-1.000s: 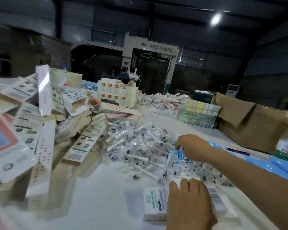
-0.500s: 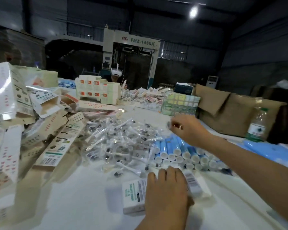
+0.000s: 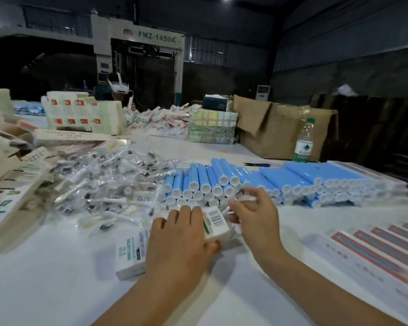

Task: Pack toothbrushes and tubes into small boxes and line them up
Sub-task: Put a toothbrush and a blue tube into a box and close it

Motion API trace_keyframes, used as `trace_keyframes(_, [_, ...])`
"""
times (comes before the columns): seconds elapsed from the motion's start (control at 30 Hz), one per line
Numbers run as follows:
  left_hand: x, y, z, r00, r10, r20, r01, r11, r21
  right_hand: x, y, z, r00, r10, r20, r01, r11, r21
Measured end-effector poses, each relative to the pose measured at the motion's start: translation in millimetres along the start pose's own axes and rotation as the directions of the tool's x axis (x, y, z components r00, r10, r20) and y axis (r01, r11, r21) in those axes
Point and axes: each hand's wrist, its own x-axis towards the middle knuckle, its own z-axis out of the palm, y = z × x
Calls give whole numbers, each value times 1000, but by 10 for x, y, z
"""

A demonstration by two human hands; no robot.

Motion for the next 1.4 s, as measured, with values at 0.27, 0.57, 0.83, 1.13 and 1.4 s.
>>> trace_keyframes(0.27, [-3, 12, 40, 996, 5, -91, -4, 1000, 20, -187, 91, 76, 993, -95, 74, 111, 958, -263])
trace_keyframes(0.57, [0, -47, 53, 994, 3, -106, -2, 1000, 11, -163, 113, 8, 991, -80, 112, 100, 977, -187])
trace_keyframes(0.83, [-12, -43, 32, 992, -7, -129, 7, 1000, 0, -203, 127, 54, 988, -8, 152, 22, 996, -85])
trace_keyframes(1.13, [-30, 5, 12, 991, 14, -135, -11, 1000, 21, -225, 141, 135, 983, 51, 176, -39, 997, -73])
trace_keyframes(1.4, [-28, 19, -29, 993, -12, -121, 13, 1000, 9, -209, -36, 73, 807, 457, 374, -587, 691, 422])
